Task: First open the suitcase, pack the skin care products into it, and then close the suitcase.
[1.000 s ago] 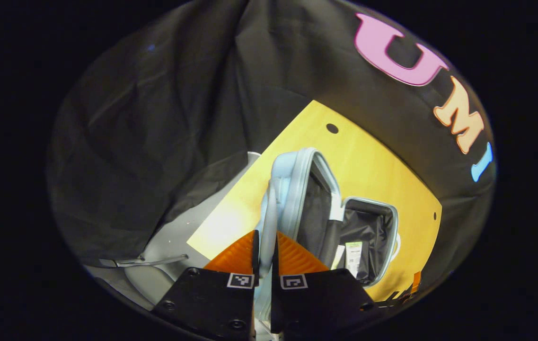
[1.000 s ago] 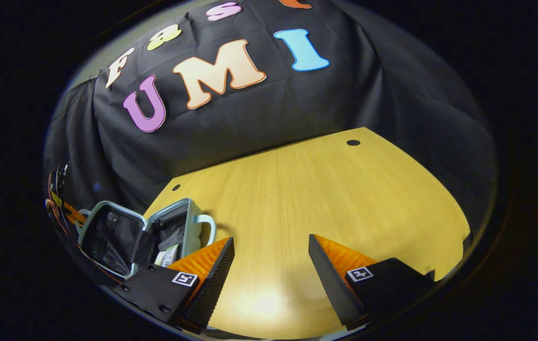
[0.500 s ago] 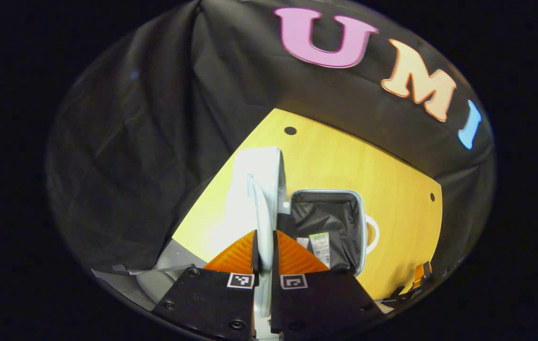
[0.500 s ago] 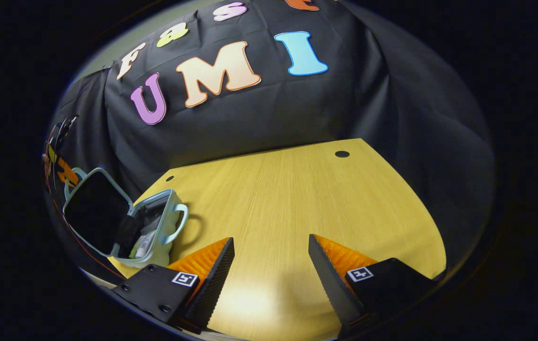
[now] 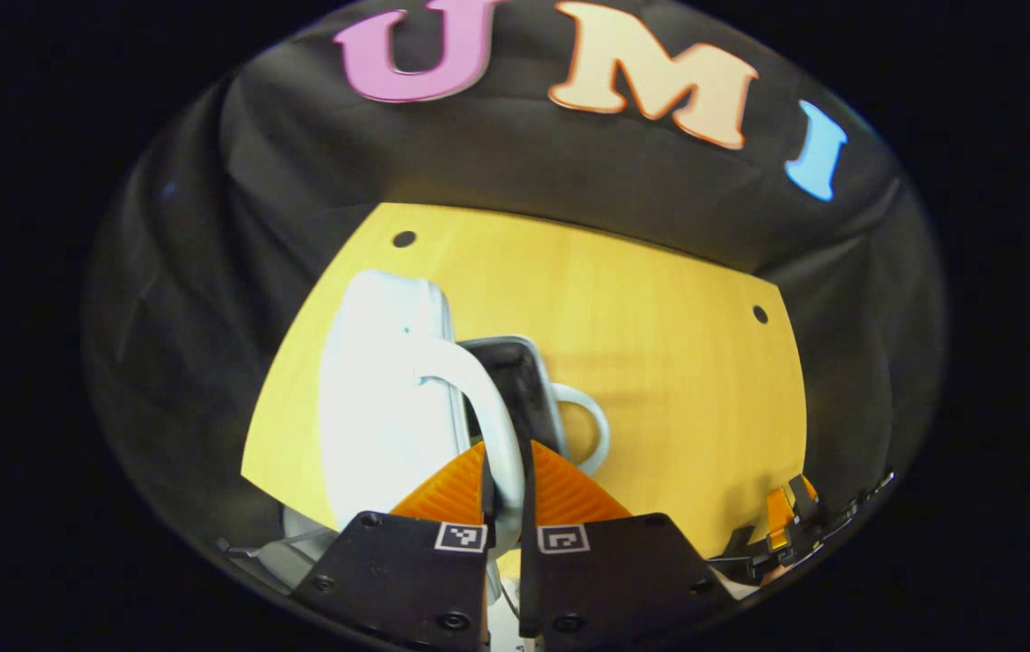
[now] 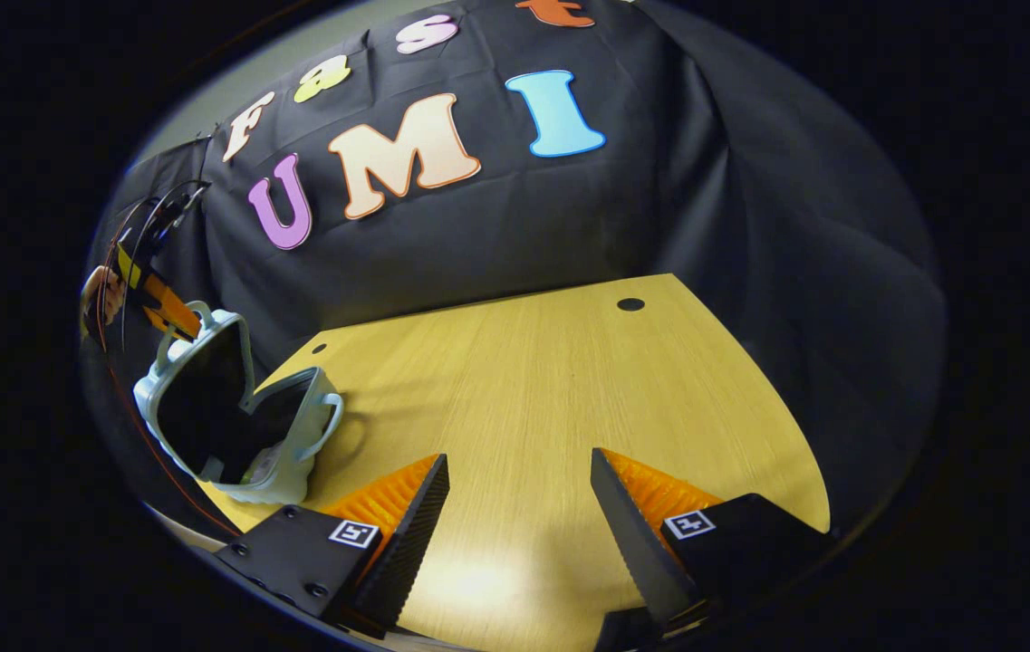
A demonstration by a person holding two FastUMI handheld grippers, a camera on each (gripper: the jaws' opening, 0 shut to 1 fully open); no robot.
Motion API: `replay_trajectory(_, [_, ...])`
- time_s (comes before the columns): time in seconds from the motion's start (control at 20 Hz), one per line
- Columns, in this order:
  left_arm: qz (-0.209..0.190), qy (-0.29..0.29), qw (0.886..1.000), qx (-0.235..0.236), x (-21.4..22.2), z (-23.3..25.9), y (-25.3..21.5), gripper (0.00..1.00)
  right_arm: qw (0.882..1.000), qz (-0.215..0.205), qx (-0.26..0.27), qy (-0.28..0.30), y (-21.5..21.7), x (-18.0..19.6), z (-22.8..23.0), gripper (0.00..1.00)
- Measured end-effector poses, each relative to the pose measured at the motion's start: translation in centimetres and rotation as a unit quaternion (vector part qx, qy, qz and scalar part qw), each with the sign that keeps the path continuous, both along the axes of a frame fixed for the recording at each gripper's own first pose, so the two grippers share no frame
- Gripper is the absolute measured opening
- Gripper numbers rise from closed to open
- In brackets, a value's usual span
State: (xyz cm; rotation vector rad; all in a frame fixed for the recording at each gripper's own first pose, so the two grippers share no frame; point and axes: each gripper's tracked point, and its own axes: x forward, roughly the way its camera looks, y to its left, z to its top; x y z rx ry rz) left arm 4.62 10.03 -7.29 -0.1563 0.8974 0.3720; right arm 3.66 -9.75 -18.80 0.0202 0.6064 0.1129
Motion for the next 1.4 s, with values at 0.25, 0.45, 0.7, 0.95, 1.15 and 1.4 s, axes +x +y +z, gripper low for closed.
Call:
replay_trajectory(0.25, [-0.03, 0.054, 0.998, -0.013, 4.4, -7.3, -3.7, 0.06, 1.0, -0.019, -0.001, -0.001, -1.4, -0.3, 0.2, 0.98])
replay_trajectory(0.45, [-0.043, 0.098, 0.994, -0.004, 5.9, -11.6, -5.1, 0.06, 0.999, -0.03, -0.006, -0.012, -2.2, -0.3, 1.7, 0.98])
replay_trajectory(0.7, [-0.029, 0.12, 0.992, 0.007, 6.4, -14.4, -5.2, 0.08, 0.999, -0.027, -0.005, -0.03, -1.6, 1.6, 3.9, 0.98])
replay_trajectory(0.95, [-0.047, 0.118, 0.992, 0.024, 7.2, -14.4, -6.8, 0.16, 0.999, -0.01, -0.019, -0.05, -0.5, 3.5, 5.4, 0.98])
replay_trajectory(1.15, [-0.066, 0.084, 0.991, 0.087, 6.6, -11.6, -7.4, 0.87, 0.998, -0.012, -0.008, -0.063, -0.5, 4.2, 6.3, 0.98])
replay_trajectory(1.4, [-0.041, 0.03, 0.994, 0.097, 3.8, -8.8, -8.3, 0.9, 0.997, -0.001, -0.005, -0.073, 0.2, 4.6, 7.4, 0.98])
